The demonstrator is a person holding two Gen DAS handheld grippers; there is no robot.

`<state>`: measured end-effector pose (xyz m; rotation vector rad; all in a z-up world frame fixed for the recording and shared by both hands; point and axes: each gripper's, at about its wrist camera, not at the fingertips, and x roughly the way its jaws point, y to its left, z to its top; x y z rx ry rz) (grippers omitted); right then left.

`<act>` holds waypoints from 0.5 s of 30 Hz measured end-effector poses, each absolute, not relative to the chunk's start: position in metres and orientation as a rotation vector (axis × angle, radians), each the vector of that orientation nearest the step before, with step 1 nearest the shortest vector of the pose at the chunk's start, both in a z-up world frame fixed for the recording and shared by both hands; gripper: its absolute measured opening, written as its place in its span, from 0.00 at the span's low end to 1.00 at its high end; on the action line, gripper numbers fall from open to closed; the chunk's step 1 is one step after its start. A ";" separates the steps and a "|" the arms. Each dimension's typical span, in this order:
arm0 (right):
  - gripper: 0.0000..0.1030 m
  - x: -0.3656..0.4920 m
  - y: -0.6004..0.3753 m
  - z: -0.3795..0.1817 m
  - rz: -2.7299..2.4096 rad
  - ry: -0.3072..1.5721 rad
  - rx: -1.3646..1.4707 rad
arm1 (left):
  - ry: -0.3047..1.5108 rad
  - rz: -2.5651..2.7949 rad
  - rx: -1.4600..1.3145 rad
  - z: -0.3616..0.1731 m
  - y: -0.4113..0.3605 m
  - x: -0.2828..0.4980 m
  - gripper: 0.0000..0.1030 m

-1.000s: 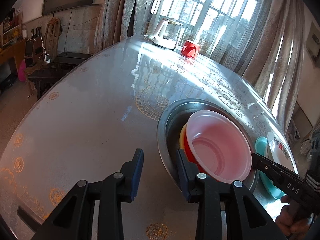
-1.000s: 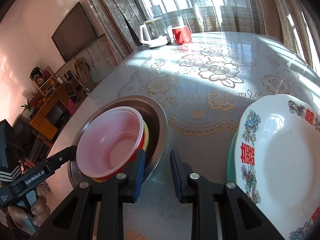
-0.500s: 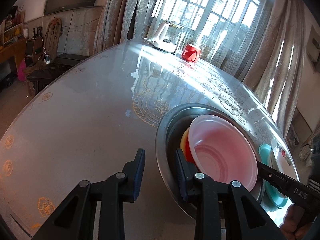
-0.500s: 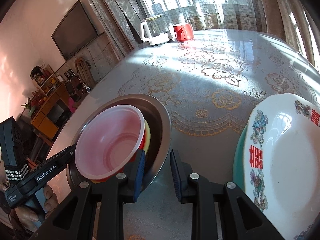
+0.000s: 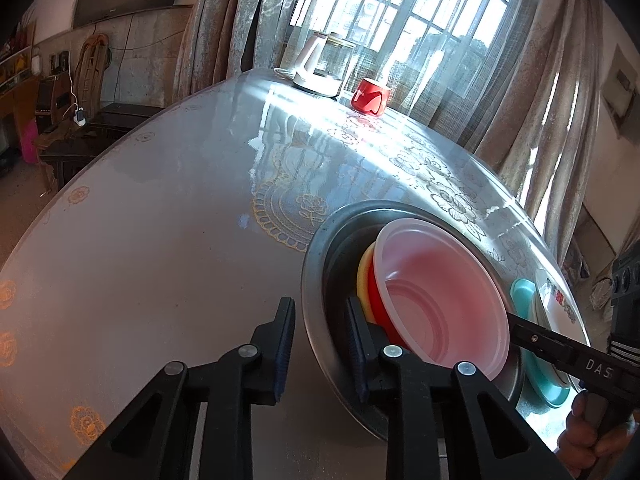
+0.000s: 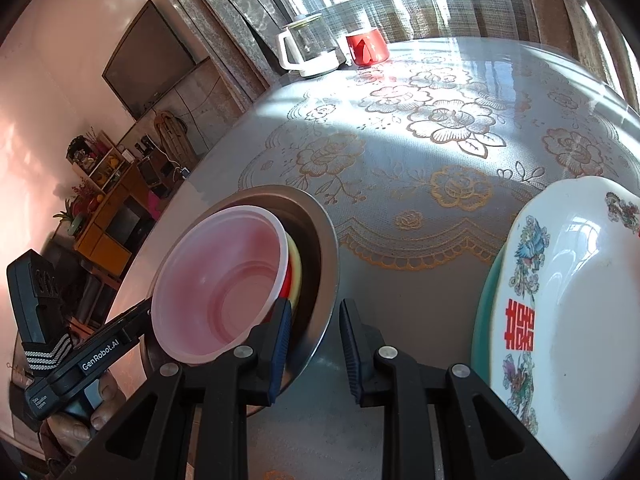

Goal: Organize plates and bowls
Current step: 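Grasp the rim of the steel basin with the right gripper, then lift the steel basin with the right gripper and carry it over the plate stack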

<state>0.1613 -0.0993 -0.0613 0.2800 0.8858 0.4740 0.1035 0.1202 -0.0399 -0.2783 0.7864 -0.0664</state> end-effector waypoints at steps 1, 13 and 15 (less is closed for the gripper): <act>0.24 0.161 -0.099 -0.061 0.475 0.887 0.275 | 0.785 -0.065 -0.271 -0.040 0.119 0.104 0.22; 0.23 0.159 -0.095 -0.060 0.511 0.890 0.269 | 0.805 -0.070 -0.285 -0.041 0.116 0.099 0.20; 0.23 0.157 -0.094 -0.059 0.503 0.891 0.264 | 0.808 -0.074 -0.288 -0.041 0.115 0.097 0.20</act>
